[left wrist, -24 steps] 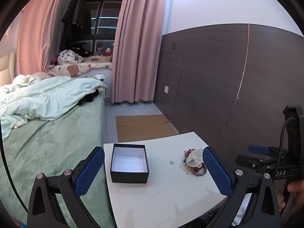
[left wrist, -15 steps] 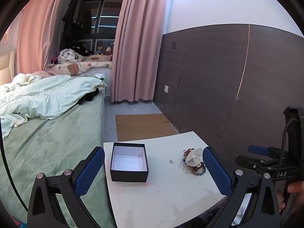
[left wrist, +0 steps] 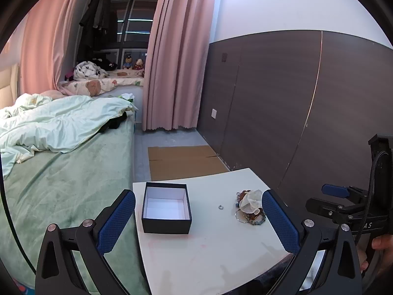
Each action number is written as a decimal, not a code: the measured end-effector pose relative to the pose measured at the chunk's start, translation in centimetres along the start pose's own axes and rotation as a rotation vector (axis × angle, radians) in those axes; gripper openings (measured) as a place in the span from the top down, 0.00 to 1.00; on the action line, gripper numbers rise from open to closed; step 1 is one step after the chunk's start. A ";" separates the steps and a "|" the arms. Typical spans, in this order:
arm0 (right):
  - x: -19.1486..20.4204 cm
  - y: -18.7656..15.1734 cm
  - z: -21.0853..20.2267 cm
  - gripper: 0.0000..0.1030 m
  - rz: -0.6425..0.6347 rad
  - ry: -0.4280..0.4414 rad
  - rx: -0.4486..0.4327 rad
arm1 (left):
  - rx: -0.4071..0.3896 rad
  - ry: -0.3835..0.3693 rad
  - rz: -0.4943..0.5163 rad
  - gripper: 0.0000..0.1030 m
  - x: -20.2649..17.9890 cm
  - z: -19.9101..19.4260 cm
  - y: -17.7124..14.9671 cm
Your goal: Organize jewelry
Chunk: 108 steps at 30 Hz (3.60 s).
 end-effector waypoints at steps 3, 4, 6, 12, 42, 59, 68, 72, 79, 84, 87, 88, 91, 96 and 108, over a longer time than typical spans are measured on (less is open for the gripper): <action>0.1 0.0 -0.2 0.00 -0.002 -0.011 -0.016 | 0.001 -0.001 -0.002 0.00 0.1 -0.1 0.0; 0.1 0.1 -0.2 0.00 -0.003 -0.009 -0.019 | 0.002 -0.002 -0.002 0.00 0.1 -0.1 0.0; 0.0 0.2 -0.4 0.00 -0.001 -0.007 -0.026 | 0.007 -0.003 -0.001 0.00 0.1 0.1 -0.1; 0.1 0.2 -0.6 0.00 -0.004 -0.012 -0.035 | 0.015 -0.004 0.004 0.00 0.3 0.5 -0.3; -0.5 0.7 -0.6 0.00 0.026 -0.026 -0.055 | 0.043 -0.017 0.012 0.00 0.0 1.5 -0.6; -0.8 0.9 -0.6 0.00 0.047 -0.028 -0.075 | 0.043 -0.024 0.008 0.00 -0.3 1.8 -0.4; -2.4 1.4 0.2 0.00 0.095 -0.026 -0.081 | 0.048 -0.035 0.000 0.00 -0.9 3.3 0.7; -4.1 1.7 1.6 0.00 0.134 -0.040 -0.047 | 0.058 -0.050 -0.001 0.00 -1.4 4.6 1.2; -7.8 2.0 3.4 0.01 0.275 0.006 -0.010 | 0.098 -0.100 -0.002 0.02 -2.3 7.6 1.5; -10.3 1.2 6.4 0.21 0.399 0.065 0.068 | 0.173 -0.129 0.001 0.16 -3.1 11.2 0.8; -11.6 0.7 8.3 0.25 0.478 0.104 0.110 | 0.226 -0.169 -0.008 0.19 -3.8 13.1 0.1; -12.0 0.6 8.8 0.26 0.506 0.114 0.116 | 0.239 -0.177 -0.006 0.19 -4.1 13.7 -0.1; -13.0 0.4 10.2 0.32 0.575 0.155 0.137 | 0.274 -0.195 0.005 0.20 -5.1 15.4 -0.6; -13.7 -0.2 13.4 0.42 0.632 0.195 0.204 | 0.336 -0.201 0.012 0.32 -5.8 18.2 -1.5; -13.1 -0.4 19.7 0.97 0.659 0.228 0.357 | 0.440 -0.198 0.021 0.44 -6.0 23.7 -2.5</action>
Point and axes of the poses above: each gripper's, at about its wrist camera, not at the fingertips, and z roughly the way its jaws point, x to its left, y to its top, the point moved 10 cm from there along z, roughly the way its jaws point, and after that the axes turned 13 degrees about x, right-handed, at the moved point
